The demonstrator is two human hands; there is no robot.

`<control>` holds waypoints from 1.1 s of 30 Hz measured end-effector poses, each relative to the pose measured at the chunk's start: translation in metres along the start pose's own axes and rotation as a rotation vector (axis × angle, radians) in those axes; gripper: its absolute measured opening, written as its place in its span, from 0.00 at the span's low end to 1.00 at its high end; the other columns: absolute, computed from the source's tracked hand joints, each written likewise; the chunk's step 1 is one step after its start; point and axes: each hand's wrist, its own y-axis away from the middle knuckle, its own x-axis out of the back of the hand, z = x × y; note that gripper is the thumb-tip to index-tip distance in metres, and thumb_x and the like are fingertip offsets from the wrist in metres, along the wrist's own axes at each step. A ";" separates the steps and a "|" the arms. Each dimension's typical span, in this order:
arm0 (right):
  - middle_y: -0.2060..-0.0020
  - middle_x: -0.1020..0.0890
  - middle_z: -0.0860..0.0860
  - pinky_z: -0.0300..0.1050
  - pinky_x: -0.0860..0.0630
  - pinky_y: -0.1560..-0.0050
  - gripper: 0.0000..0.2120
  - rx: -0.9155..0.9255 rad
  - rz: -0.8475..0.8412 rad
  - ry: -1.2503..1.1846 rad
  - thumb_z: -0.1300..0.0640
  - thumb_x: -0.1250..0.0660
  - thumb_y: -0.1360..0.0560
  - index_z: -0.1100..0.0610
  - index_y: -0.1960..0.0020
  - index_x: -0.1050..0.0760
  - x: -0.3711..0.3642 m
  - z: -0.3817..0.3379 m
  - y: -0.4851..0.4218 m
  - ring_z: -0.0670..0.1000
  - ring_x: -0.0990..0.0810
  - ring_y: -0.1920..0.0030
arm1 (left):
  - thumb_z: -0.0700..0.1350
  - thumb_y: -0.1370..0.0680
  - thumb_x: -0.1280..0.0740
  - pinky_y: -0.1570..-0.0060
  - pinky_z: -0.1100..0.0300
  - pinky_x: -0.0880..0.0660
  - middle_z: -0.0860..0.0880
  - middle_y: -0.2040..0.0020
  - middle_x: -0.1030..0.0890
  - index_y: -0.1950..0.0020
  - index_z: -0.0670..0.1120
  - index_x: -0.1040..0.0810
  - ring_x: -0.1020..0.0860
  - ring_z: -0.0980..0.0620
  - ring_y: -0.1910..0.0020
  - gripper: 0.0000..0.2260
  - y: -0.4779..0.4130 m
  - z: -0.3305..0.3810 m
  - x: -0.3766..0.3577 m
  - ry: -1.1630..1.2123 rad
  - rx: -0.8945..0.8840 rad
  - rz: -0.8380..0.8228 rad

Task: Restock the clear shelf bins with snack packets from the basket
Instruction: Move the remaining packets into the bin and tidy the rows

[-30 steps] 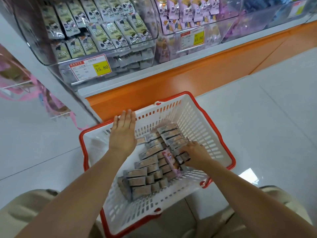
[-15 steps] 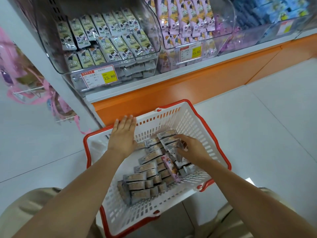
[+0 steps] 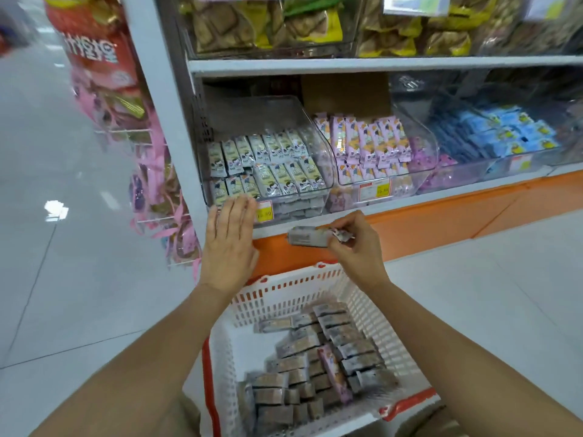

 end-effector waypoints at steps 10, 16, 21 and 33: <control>0.56 0.24 0.52 0.50 0.22 0.55 0.09 0.156 0.096 0.076 0.60 0.29 0.27 0.57 0.53 0.29 -0.062 -0.061 -0.056 0.50 0.24 0.54 | 0.47 0.26 0.34 0.24 0.45 0.63 0.43 0.19 0.54 0.21 0.42 0.60 0.56 0.44 0.21 0.44 0.000 -0.018 0.023 -0.087 0.030 -0.216; 0.59 0.27 0.52 0.47 0.29 0.57 0.08 0.217 0.091 0.307 0.61 0.30 0.27 0.58 0.56 0.31 -0.105 -0.055 -0.073 0.50 0.29 0.58 | 0.45 0.23 0.38 0.23 0.51 0.61 0.46 0.21 0.64 0.24 0.44 0.70 0.65 0.48 0.22 0.43 0.000 -0.020 0.021 0.058 0.037 -0.249; 0.54 0.24 0.49 0.41 0.34 0.56 0.05 0.186 0.076 0.438 0.60 0.30 0.27 0.53 0.53 0.25 -0.121 -0.047 -0.080 0.49 0.26 0.54 | 0.45 0.24 0.38 0.23 0.50 0.63 0.45 0.21 0.65 0.23 0.42 0.69 0.65 0.47 0.22 0.43 0.001 -0.023 0.021 0.056 0.022 -0.245; 0.56 0.21 0.54 0.50 0.26 0.53 0.09 0.250 0.056 0.600 0.54 0.32 0.23 0.56 0.49 0.15 -0.127 -0.032 -0.086 0.53 0.24 0.55 | 0.43 0.25 0.39 0.23 0.49 0.62 0.44 0.20 0.62 0.21 0.43 0.65 0.62 0.46 0.21 0.42 0.003 -0.027 0.017 0.075 -0.001 -0.246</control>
